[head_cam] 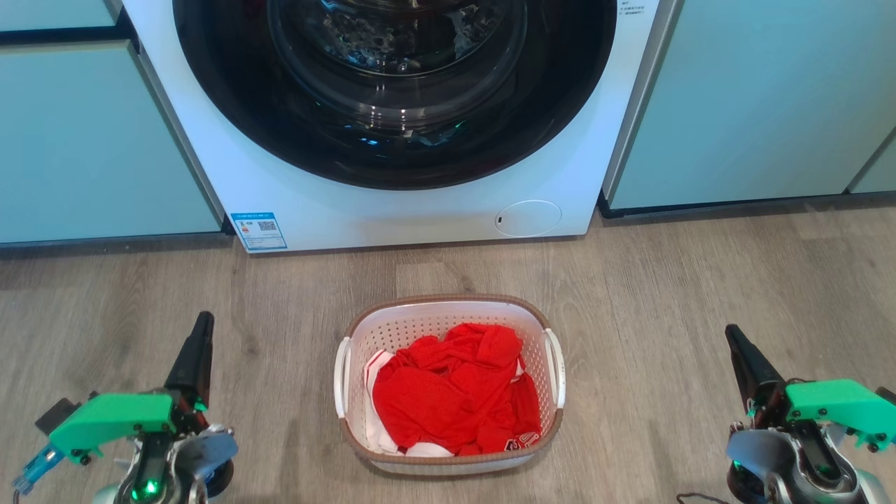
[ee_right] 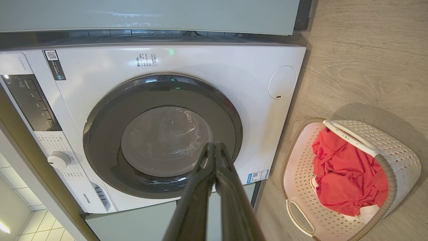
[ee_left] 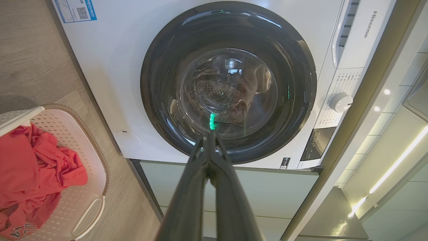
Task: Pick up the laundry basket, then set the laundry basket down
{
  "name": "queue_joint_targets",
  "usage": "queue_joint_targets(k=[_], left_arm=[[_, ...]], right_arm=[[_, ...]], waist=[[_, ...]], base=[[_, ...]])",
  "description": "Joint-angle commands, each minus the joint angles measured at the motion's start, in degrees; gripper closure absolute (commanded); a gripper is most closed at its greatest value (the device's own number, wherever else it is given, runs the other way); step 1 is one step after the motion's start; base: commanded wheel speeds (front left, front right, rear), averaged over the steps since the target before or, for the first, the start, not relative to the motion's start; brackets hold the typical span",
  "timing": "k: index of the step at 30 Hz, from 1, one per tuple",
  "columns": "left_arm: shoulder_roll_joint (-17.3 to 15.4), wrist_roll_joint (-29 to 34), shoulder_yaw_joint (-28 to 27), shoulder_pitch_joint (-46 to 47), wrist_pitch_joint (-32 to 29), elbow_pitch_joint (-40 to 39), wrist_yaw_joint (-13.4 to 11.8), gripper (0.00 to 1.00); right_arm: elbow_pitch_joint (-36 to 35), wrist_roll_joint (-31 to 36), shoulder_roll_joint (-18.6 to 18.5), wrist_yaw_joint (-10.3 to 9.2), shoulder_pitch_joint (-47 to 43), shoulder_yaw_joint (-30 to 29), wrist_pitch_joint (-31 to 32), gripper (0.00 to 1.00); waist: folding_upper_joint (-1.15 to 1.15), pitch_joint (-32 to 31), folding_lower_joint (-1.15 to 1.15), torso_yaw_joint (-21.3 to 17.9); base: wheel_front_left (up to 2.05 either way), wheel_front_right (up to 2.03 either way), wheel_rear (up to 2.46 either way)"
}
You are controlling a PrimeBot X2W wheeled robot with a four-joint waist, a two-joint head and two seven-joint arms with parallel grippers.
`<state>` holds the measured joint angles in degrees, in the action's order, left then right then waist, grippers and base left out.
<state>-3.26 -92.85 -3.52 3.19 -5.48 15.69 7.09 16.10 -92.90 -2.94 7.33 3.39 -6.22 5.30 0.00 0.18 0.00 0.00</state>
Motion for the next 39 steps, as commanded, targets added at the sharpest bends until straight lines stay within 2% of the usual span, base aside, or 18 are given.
queue_joint_targets(k=[1, 39], left_arm=[[-0.3, -0.1, -2.1, 2.9, -0.3, -1.7, 0.4, 1.00], [0.0, 0.2, -2.5, 2.9, -0.6, -1.7, 0.4, 1.00]], right_arm=[[-2.1, -0.2, -0.8, 0.16, 2.7, 0.8, 0.3, 1.00], [-2.1, 0.2, -0.4, 0.16, 2.7, 0.4, 0.7, 1.00]], waist=[[0.00, 0.0, 0.00, 0.0], [0.00, 0.0, 0.00, 0.0]], base=[[0.00, 0.00, 0.00], [0.00, 0.00, 0.00]])
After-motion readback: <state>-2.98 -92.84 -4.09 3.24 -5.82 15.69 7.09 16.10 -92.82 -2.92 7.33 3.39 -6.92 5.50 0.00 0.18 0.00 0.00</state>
